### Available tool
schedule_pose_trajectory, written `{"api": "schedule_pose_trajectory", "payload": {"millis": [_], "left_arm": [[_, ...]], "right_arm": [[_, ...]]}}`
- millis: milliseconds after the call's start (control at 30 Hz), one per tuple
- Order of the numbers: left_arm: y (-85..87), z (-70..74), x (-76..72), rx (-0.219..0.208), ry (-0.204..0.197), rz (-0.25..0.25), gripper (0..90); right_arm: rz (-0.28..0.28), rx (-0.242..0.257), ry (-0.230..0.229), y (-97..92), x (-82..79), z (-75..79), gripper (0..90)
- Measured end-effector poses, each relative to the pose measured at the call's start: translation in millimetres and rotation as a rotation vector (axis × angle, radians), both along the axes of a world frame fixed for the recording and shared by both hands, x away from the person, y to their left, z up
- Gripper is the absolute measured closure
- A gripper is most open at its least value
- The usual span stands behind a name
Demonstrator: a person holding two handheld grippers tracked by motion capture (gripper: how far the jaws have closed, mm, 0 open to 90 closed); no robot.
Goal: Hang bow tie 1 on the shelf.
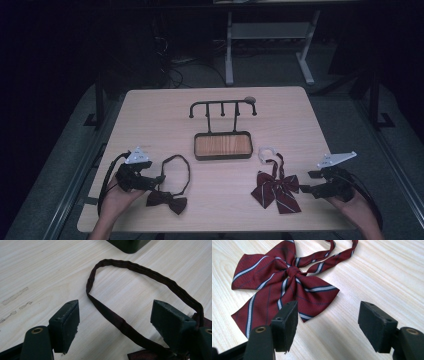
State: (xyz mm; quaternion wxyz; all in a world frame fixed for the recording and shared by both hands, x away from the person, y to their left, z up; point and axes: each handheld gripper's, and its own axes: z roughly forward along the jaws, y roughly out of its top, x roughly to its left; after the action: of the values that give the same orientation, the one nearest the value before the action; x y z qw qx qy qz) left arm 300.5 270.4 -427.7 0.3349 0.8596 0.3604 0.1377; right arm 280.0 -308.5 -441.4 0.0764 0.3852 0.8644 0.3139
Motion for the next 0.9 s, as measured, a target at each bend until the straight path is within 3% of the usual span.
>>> {"api": "schedule_pose_trajectory", "payload": {"millis": [533,900], "left_arm": [[-1.1,0.4,-2.1,-0.004,-0.002,-0.007,23.6],[-1.2,2.3,-3.2,-0.016,-0.008,0.001,23.6]], "right_arm": [[0.008,0.033,0.018,10.4,-0.8,9.6,26.1],[0.039,0.008,0.023,24.7,3.2,22.6,29.7]]}}
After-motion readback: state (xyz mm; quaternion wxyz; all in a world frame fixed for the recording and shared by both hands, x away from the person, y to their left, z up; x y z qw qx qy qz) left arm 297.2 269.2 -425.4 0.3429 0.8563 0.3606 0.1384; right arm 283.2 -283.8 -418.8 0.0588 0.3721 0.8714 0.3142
